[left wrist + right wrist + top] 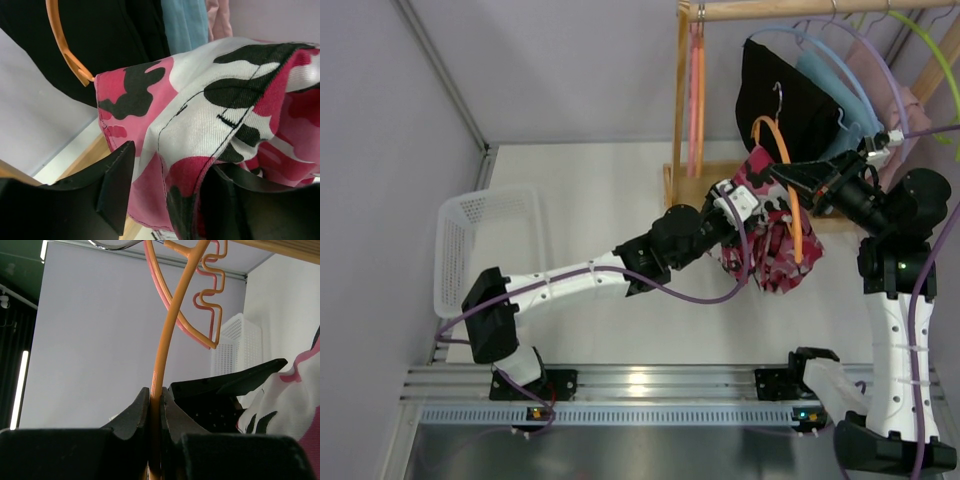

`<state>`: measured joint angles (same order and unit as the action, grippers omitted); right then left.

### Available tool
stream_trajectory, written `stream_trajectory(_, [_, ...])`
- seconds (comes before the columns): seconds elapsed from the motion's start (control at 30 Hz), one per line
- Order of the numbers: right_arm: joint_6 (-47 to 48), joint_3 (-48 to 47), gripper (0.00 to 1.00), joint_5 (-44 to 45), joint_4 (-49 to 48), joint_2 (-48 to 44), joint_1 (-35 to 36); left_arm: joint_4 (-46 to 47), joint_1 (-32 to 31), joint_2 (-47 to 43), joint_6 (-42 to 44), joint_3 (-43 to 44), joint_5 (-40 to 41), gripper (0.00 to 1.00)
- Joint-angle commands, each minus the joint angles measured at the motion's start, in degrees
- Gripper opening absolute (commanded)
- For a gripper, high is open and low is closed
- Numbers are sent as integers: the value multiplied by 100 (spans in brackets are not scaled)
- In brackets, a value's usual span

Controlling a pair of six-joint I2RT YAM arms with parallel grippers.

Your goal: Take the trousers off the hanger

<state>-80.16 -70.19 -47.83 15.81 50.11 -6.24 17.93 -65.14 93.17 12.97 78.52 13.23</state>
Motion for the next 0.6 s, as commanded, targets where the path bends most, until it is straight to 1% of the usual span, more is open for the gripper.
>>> stream_trajectory(0.0, [-70,-443,0,81,-703,-98,-9,536,-173,-290,-348,216,-330,58])
stream_trajectory(0.13, [-35,-451,0,116,-667,-98,-9,536,-314,-290,-427,207,-357,65])
stream_trajectory(0.37, [0,-443,0,178,-658,-124,-9,457,-394,-194,-576,313,-278,71])
stream_trajectory(0.47, [-8,-434,0,178,-658,-150,-9,430,-394,-158,-542,348,-251,71])
stream_trajectory(0.57, [-8,-460,0,160,-658,-177,-9,413,-394,-9,-436,505,143,69])
